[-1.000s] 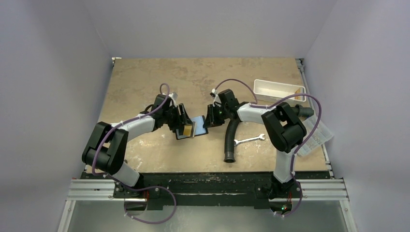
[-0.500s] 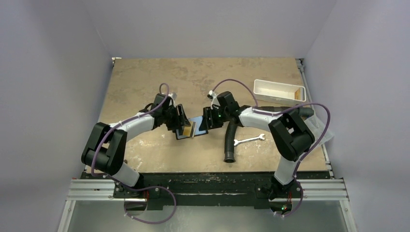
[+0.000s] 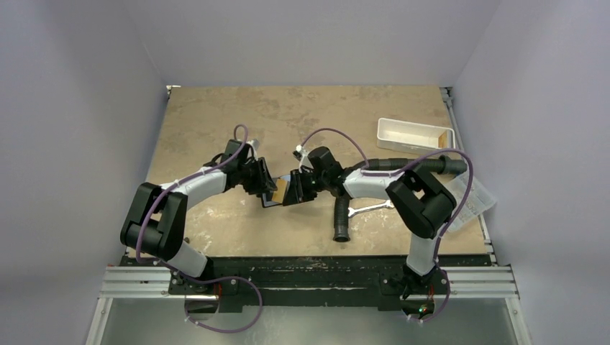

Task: Put the credit cards into the card holder
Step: Insert the credit card into the card holder.

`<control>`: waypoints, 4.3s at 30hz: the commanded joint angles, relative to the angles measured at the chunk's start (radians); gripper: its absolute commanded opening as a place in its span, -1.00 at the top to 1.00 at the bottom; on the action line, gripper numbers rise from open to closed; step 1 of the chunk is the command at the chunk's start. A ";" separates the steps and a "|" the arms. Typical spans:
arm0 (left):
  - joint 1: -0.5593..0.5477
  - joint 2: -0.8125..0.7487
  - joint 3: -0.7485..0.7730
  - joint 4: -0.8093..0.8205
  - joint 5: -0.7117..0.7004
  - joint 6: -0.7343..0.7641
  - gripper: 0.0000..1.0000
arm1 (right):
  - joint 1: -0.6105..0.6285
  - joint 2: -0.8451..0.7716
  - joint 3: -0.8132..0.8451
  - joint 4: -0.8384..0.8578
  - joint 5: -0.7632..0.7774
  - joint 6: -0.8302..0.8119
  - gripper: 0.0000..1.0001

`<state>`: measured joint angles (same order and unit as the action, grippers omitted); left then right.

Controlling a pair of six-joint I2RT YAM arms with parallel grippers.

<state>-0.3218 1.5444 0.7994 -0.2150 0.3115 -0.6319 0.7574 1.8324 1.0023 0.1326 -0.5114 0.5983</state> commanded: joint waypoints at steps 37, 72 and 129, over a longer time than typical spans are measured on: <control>0.003 0.009 -0.032 0.033 0.027 0.028 0.44 | 0.049 0.023 0.118 -0.185 0.192 -0.114 0.54; 0.004 0.040 -0.004 0.020 0.053 0.053 0.12 | -0.017 0.100 0.165 -0.151 0.233 -0.092 0.82; 0.060 0.022 -0.227 0.455 0.081 -0.261 1.00 | -0.211 0.126 0.042 -0.040 0.046 -0.061 0.60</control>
<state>-0.2752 1.5600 0.5907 0.1909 0.4423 -0.8749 0.5369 1.9388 1.0603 0.0875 -0.4603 0.5491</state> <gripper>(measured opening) 0.033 0.210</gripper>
